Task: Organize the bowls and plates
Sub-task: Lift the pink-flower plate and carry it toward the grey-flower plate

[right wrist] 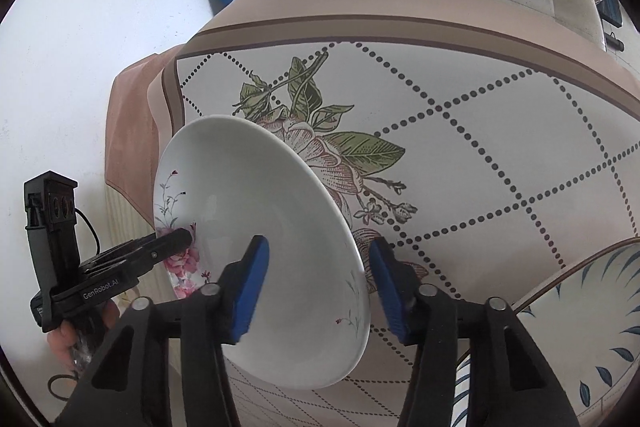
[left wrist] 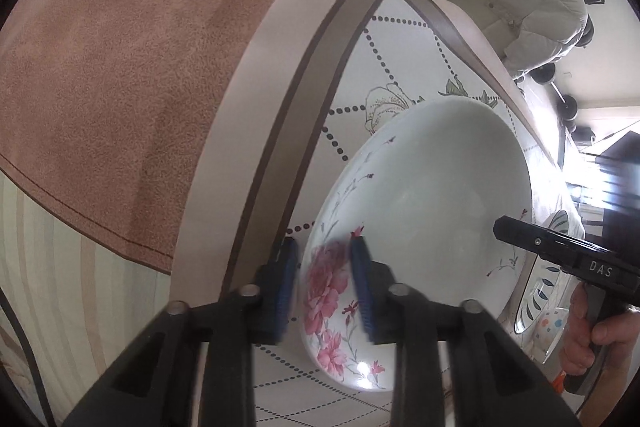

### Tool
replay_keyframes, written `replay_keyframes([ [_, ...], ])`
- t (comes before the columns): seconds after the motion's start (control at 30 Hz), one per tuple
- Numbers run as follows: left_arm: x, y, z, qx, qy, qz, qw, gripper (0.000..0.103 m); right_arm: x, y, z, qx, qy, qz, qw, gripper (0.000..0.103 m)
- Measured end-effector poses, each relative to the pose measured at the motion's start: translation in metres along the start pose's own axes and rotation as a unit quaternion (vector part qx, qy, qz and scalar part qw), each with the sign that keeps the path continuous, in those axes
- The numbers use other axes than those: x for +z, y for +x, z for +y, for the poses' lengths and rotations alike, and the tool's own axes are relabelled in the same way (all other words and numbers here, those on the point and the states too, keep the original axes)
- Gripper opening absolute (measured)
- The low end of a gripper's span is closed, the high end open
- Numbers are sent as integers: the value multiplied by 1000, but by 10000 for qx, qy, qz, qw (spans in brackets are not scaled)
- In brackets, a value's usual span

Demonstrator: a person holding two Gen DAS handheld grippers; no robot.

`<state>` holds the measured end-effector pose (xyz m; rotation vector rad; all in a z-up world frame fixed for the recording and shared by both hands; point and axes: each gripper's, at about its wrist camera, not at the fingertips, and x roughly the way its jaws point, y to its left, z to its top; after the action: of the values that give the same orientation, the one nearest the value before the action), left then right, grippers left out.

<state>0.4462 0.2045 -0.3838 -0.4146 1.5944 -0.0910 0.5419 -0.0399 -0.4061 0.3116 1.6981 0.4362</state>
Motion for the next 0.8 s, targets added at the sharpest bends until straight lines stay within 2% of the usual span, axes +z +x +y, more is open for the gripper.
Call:
replay_keyframes([
  [0.07,0,-1,-2,55,0,-61,10000,21,-2,-2,1,-81,-87,-87,9999,39],
  [0.17,-5,-4,0,84,-74,-170,9998,21,-6,-3,1,-289,-230,-204,9991,21],
  [0.2,-6,-4,0,112,-80,-201,9997,21,-8,-4,-1,-226,-228,-234,9992,18],
  [0.27,-8,-5,-2,212,-50,-260,9994,21,-11,-5,-5,-110,-136,-255,9995,17],
  [0.43,-9,-6,-5,398,-9,-324,9987,20,-19,-4,-2,-135,-157,-270,9994,17],
  [0.8,-22,-29,-16,426,72,-503,9978,20,-44,-17,-3,56,-197,-394,9990,16],
])
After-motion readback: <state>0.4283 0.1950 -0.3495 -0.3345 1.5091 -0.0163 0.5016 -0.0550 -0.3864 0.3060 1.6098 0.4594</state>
